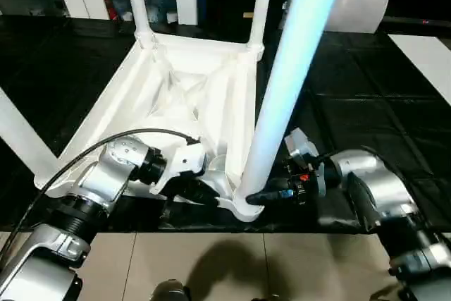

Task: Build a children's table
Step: Rotate leg to tighten

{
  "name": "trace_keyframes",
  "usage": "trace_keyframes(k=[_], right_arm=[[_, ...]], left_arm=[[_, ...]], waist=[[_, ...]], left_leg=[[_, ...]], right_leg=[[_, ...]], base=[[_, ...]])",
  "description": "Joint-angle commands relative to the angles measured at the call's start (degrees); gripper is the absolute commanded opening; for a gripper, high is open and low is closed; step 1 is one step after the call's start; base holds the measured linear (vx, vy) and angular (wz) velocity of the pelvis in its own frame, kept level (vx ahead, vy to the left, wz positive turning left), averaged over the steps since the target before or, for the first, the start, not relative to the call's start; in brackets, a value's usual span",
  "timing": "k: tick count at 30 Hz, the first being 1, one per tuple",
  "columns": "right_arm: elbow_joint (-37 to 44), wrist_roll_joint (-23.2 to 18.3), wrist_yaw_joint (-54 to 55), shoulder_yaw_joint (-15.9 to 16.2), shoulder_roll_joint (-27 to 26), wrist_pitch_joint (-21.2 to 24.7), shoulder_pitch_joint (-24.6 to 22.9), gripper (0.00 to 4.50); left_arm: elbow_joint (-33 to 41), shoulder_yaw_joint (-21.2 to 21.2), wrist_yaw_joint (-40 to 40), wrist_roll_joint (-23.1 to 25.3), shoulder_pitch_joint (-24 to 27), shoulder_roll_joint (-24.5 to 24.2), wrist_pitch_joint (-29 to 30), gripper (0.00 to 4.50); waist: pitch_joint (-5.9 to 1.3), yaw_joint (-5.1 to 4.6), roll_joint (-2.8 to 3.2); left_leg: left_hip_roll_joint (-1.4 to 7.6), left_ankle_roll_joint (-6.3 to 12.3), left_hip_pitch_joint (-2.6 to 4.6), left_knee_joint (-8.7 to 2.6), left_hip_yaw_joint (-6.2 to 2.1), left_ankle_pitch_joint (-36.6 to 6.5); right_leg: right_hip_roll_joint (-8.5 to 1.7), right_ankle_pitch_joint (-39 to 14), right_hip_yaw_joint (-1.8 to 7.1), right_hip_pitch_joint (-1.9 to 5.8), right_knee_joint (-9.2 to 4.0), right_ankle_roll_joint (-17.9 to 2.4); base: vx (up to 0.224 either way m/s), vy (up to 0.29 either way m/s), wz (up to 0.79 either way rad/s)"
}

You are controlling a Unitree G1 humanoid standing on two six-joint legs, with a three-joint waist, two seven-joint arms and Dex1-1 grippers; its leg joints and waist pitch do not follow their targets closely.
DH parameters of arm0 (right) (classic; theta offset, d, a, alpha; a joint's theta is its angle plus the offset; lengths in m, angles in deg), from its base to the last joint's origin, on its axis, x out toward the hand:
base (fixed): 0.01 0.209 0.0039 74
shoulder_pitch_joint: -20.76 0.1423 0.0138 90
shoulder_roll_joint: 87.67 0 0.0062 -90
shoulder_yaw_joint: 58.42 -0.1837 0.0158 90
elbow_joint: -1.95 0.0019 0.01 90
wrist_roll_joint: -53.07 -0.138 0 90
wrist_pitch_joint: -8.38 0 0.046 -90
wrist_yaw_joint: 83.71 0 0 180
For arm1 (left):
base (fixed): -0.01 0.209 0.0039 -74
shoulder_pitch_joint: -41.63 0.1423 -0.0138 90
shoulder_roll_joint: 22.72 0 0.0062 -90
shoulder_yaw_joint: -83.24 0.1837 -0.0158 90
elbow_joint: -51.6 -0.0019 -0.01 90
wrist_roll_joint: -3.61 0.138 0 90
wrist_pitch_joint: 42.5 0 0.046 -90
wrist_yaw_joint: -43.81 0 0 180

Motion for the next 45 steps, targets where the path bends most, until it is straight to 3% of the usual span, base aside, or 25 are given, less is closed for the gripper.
trace_keyframes(k=[1, 3, 4, 7, 10, 11, 14, 15, 18, 21, 22, 24, 27, 31, 37, 41, 45], right_arm=[[1.9, -0.3, 7.3, 0.4, -3.3, 3.5, -0.7, 2.0], [2.0, 1.6, 14.2, -0.1, -6.4, 3.8, -1.0, 2.0], [1.9, 2.2, 16.4, -0.3, -7.4, 3.9, -1.0, 2.0], [1.6, 3.7, 26.0, -1.7, -12.5, 6.1, -0.7, 1.99], [1.2, 5.2, 35.2, -2.5, -17.6, 7.4, -0.1, 1.98], [1.2, 5.2, 35.2, -2.5, -17.6, 7.4, -0.1, 1.98], [-2.0, 8.2, 48.1, -4.0, -24.2, 6.6, 1.6, 1.98], [-2.4, 8.6, 49.7, -4.3, -25.0, 6.5, 1.8, 1.98], [-5.6, 10.6, 60.3, -6.5, -29.5, 5.1, 3.9, 1.98], [-5.5, 9.5, 61.5, -8.3, -30.9, 4.2, 4.1, 1.98], [-5.4, 9.2, 61.6, -8.5, -31.1, 4.1, 4.1, 2.53], [-4.3, 9.6, 61.0, -8.4, -30.4, 3.4, 3.4, 2.66], [-3.3, 9.5, 57.5, -8.4, -27.7, 2.2, 2.3, 3.0], [-1.9, 8.6, 51.1, -8.3, -22.6, 0.7, 1.1, 3.18], [-0.9, 6.6, 37.7, -8.0, -14.1, -1.7, 0.4, 3.9], [-1.1, 6.0, 29.6, -6.8, -9.8, -3.6, 0.5, 4.03], [-2.0, 3.3, 16.2, -4.7, -4.4, -4.6, 1.4, 4.03]], left_arm=[[1.9, -0.4, -4.8, -0.8, -0.8, 3.2, 2.2, 0.0], [1.3, -0.7, -8.7, 0.5, -1.4, 4.6, 5.1, 0.0], [1.0, -0.8, -10.1, 0.9, -1.7, 5.2, 6.1, 0.0], [0.2, -2.9, -16.2, 0.8, -2.8, 8.7, 9.5, 0.0], [-0.7, -4.2, -22.8, 1.8, -4.4, 12.0, 12.0, 0.0], [-0.7, -4.2, -22.8, 1.8, -4.4, 12.0, 12.0, 0.0], [-3.1, -7.0, -34.1, 3.2, -7.1, 17.3, 14.7, 0.0], [-3.2, -7.4, -35.5, 3.5, -7.4, 18.0, 15.0, 0.0], [-3.5, -7.0, -39.0, 4.7, -8.0, 20.6, 15.5, 0.0], [-2.7, -6.3, -38.6, 5.1, -7.6, 20.9, 15.3, 0.0], [-2.5, -6.1, -38.5, 5.2, -7.4, 21.0, 15.4, 0.0], [-1.5, -5.5, -37.3, 5.5, -6.7, 20.2, 15.4, 0.0], [-0.6, -5.0, -35.3, 5.9, -5.7, 18.3, 14.9, 0.0], [0.0, -4.2, -31.5, 5.7, -4.4, 15.2, 13.1, 0.0], [1.5, -3.0, -22.6, 4.2, -2.0, 10.4, 8.3, 0.0], [1.3, -1.7, -17.5, 4.0, -1.3, 7.6, 5.2, 0.0], [0.9, -1.4, -10.3, 1.6, -0.7, 4.8, 2.0, 0.0]], waist=[[-2.9, -0.63, -0.03], [-2.84, -0.89, -0.14], [-2.54, -1.43, -0.15], [-2.67, -2.6, -0.13], [-2.87, -3.53, -0.27], [-2.85, -3.6, -0.28], [-3.08, -3.87, -0.13], [-3.34, -3.71, -0.21], [-3.65, -3.92, -0.21], [-4.06, -3.88, -0.27], [-3.99, -3.85, -0.25], [-3.9, -3.77, -0.26], [-3.83, -3.67, -0.17], [-3.99, -3.47, -0.14], [-4.06, -2.94, -0.05], [-3.97, -1.96, 0.09], [-3.88, -1.51, 0.11]], left_leg=[[4.16, 2.96, 0.5, -4.55, -1.14, -9.6], [4.03, 2.04, 0.55, -4.57, -1.1, -10.9], [4.0, 0.49, 0.37, -4.96, -1.38, -12.5], [3.91, -0.54, 0.2, -5.12, -1.53, -13.0], [3.77, -0.09, 0.19, -4.87, -1.2, -10.9], [3.73, 0.24, 0.2, -4.86, -1.1, -10.3], [3.68, 1.12, 0.28, -4.68, -0.77, -6.8], [3.55, 1.09, 0.36, -4.59, -0.89, -5.8], [3.65, 2.82, 0.16, -4.49, -0.77, -1.6], [3.31, 5.53, 0.15, -3.95, -0.57, 1.7], [3.35, 6.05, 0.12, -3.95, -0.56, 1.8], [3.45, 6.77, 0.23, -3.98, -0.46, 0.3], [3.61, 6.22, 0.33, -4.05, -0.42, -1.2], [3.58, 6.72, 0.3, -3.85, -0.41, -0.8], [3.63, 7.74, 0.33, -3.58, -0.31, -0.7], [4.0, 6.92, 0.77, -3.69, -0.2, -2.7], [4.1, 5.85, 0.69, -3.76, -0.32, -4.4]], right_leg=[[-5.86, -9.6, 4.54, 2.77, -5.48, -12.2], [-6.0, -13.6, 4.62, 2.79, -5.94, -11.0], [-6.08, -19.6, 4.58, 2.76, -6.45, -9.1], [-5.98, -21.0, 4.61, 2.65, -6.68, -8.1], [-5.83, -15.8, 4.84, 2.53, -6.32, -9.5], [-5.79, -14.9, 4.87, 2.48, -6.36, -9.7], [-5.59, -9.3, 4.88, 2.39, -5.93, -11.0], [-5.59, -8.0, 4.76, 2.71, -5.83, -11.1], [-5.45, 0.9, 4.81, 2.94, -4.85, -12.5], [-5.33, 9.4, 4.91, 3.23, -4.08, -13.8], [-5.36, 10.0, 4.86, 3.21, -4.05, -13.9], [-5.43, 8.4, 4.83, 3.23, -4.31, -13.9], [-5.44, 5.8, 4.91, 3.18, -4.49, -13.6], [-5.4, 7.8, 4.96, 3.31, -4.23, -13.8], [-5.22, 9.0, 4.87, 3.24, -4.01, -14.8], [-5.24, 5.7, 4.92, 2.87, -4.15, -14.6], [-5.28, 3.6, 4.86, 2.93, -4.22, -14.5]], base=[[0.0, 0.0, 0.0], [0.0, 0.0, 0.0], [0.0, 0.0, 0.0], [0.0, 0.0, 0.0], [0.0, 0.0, 0.0], [0.0, 0.0, 0.0], [0.0, 0.0, 0.0], [0.0, 0.0, 0.0], [0.0, 0.0, 0.0], [0.0, 0.0, 0.0], [0.0, 0.0, 0.0], [0.0, 0.0, 0.0], [0.0, 0.0, 0.0], [0.0, 0.0, 0.0], [0.0, 0.0, 0.0], [0.0, 0.0, 0.0], [0.0, 0.0, 0.0]])
